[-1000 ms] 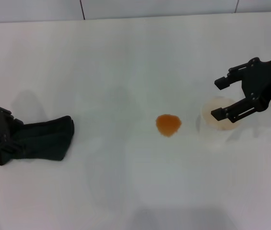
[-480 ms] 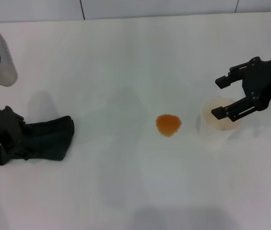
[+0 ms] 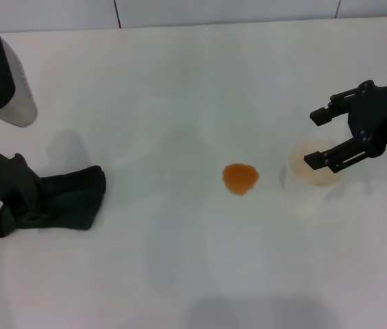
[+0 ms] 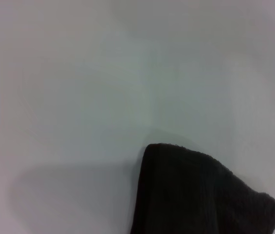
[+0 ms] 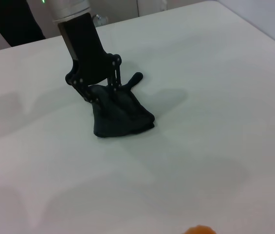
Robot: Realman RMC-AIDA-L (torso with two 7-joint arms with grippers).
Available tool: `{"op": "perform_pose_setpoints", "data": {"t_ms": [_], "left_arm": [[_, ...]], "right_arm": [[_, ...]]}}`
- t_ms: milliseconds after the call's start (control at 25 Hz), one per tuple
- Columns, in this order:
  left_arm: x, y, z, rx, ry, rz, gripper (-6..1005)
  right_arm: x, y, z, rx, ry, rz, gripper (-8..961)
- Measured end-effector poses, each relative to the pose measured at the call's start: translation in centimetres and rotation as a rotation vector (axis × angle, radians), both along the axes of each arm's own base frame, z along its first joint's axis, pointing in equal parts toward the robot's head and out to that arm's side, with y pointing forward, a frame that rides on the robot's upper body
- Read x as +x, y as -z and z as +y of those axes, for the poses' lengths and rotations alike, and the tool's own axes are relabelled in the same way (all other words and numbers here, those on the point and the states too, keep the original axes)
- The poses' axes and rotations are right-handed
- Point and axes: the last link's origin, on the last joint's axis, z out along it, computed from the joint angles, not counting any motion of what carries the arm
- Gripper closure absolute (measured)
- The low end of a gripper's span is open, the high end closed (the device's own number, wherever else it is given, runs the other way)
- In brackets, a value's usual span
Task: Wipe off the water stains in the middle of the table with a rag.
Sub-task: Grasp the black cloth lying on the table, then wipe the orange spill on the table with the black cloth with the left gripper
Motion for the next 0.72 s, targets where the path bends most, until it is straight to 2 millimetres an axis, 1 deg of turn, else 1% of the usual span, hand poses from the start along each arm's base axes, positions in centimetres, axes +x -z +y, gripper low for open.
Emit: {"op": "perform_pose_setpoints", "data": {"t_ms": [160,360,480,600,720], "left_arm": [[0.2,0.1,0.1,0.002,-0.006,0.0,797],[0.3,0.5,0.1,-0.012,-0.017,0.009,943],[0.6,0.7,0.2,-0.013,-0.012,0.011,943],[1.3,0.6,0.8,0.007,0.01,-0.007,944],[2.6,0.7,1.9,0.046,0.052,-0.048,944]], "right_arm": [[0.0,0.0,0.0,0.001,-0.002,0.0,111],[-0.1,0.1,0.1,0.002,-0.004,-0.001,111],[-0.1,0.1,0.0,-0.002,-0.005,0.002,112],[-0.1,0.1,-0.1,-0.006,-0.005,0.003,112],[-0.1,0.1,-0.1,-0.006,-0.006,0.004,112]]}}
